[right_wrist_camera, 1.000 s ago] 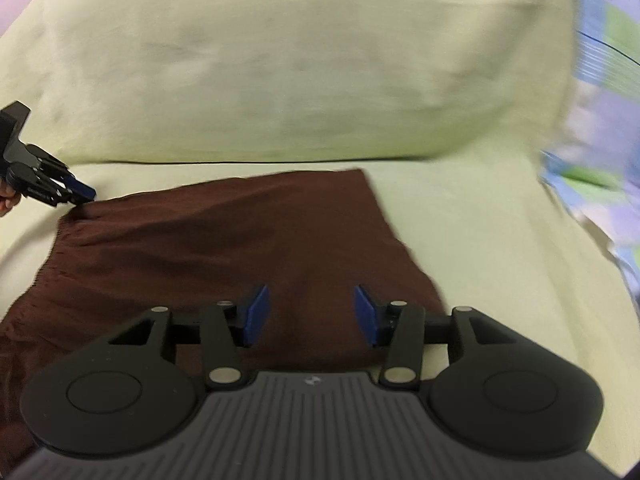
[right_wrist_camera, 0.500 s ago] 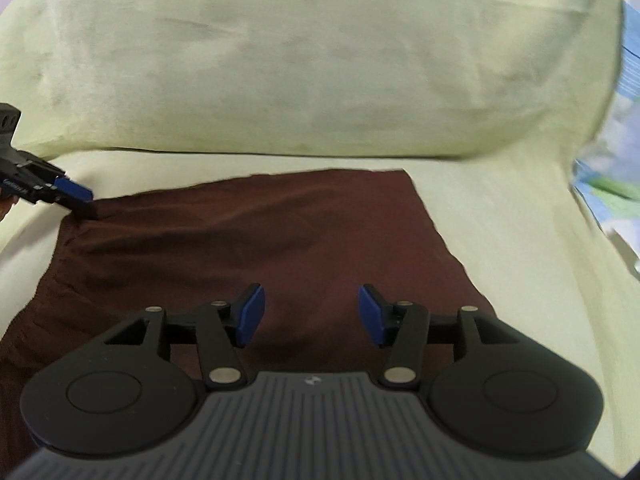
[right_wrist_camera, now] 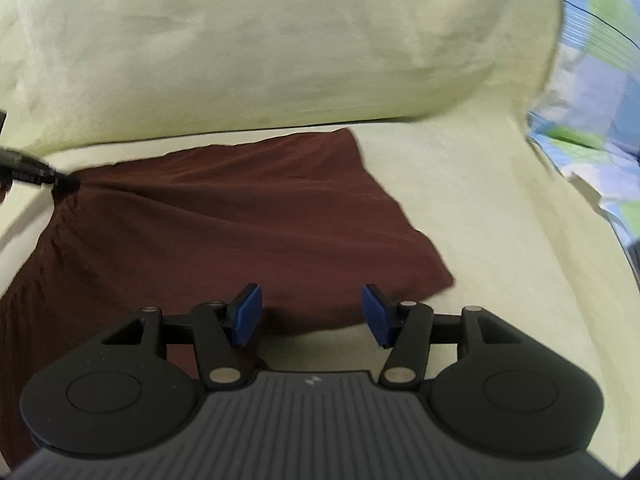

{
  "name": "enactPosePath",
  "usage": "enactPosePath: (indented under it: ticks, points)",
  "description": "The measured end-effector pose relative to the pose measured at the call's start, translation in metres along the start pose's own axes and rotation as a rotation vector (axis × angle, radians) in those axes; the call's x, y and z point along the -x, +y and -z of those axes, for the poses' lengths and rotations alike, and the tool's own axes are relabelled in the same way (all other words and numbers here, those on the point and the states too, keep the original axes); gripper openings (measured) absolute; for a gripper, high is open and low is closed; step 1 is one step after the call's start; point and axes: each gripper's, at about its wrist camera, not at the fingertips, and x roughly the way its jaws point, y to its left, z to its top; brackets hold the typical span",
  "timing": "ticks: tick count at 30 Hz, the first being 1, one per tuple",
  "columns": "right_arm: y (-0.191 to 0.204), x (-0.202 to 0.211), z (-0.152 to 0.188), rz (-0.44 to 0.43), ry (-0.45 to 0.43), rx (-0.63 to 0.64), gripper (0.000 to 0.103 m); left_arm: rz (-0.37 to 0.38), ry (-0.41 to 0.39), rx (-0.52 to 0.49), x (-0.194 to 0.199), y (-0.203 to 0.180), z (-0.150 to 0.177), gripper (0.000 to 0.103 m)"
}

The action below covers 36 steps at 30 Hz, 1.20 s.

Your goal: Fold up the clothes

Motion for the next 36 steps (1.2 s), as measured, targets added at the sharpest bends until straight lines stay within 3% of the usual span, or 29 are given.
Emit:
enactPosePath:
  ticks: [2, 4, 8, 13, 16, 18, 24, 27, 30, 31, 32, 33, 34, 36]
  points:
    - [-0.008, 0.015, 0.007, 0.018, -0.009, -0.022, 0.051, -0.009, -0.027, 0.025, 0.011, 0.001, 0.001, 0.039]
    - [-0.019, 0.031, 0.015, 0.027, -0.008, -0.064, 0.051, -0.052, -0.069, 0.056, 0.040, 0.000, 0.008, 0.041]
    - [-0.040, 0.062, 0.037, 0.022, -0.001, -0.164, 0.051, -0.066, -0.094, 0.080, 0.080, -0.010, 0.030, 0.044]
    - [-0.054, 0.092, 0.069, -0.034, 0.028, -0.229, 0.051, 0.033, -0.035, 0.099, 0.113, -0.059, 0.094, 0.054]
    - [-0.057, 0.096, 0.091, -0.093, 0.069, -0.242, 0.051, 0.070, 0.026, 0.104, 0.109, -0.099, 0.132, 0.054]
    - [-0.057, 0.094, 0.099, -0.109, 0.079, -0.234, 0.051, 0.056, 0.049, 0.096, 0.105, -0.114, 0.143, 0.054]
    - [-0.060, 0.081, 0.115, -0.168, 0.074, -0.261, 0.051, -0.057, 0.040, 0.123, 0.090, -0.149, 0.153, 0.054]
    - [-0.062, 0.068, 0.119, -0.189, 0.058, -0.326, 0.051, -0.102, 0.060, 0.126, 0.080, -0.162, 0.151, 0.041]
    - [-0.065, 0.060, 0.123, -0.214, 0.056, -0.404, 0.049, -0.166, 0.079, 0.124, 0.074, -0.173, 0.151, 0.040]
    - [-0.066, 0.059, 0.125, -0.229, 0.057, -0.437, 0.046, -0.186, 0.083, 0.130, 0.074, -0.176, 0.151, 0.039]
    - [-0.068, 0.058, 0.126, -0.244, 0.058, -0.470, 0.033, -0.206, 0.086, 0.136, 0.075, -0.179, 0.151, 0.038]
    - [-0.070, 0.056, 0.128, -0.259, 0.062, -0.500, 0.013, -0.213, 0.090, 0.135, 0.075, -0.180, 0.151, 0.038]
    - [-0.072, 0.056, 0.128, -0.267, 0.072, -0.521, 0.004, -0.217, 0.094, 0.134, 0.076, -0.181, 0.152, 0.037]
    - [-0.076, 0.059, 0.127, -0.255, 0.109, -0.543, 0.004, -0.220, 0.105, 0.127, 0.079, -0.183, 0.151, 0.035]
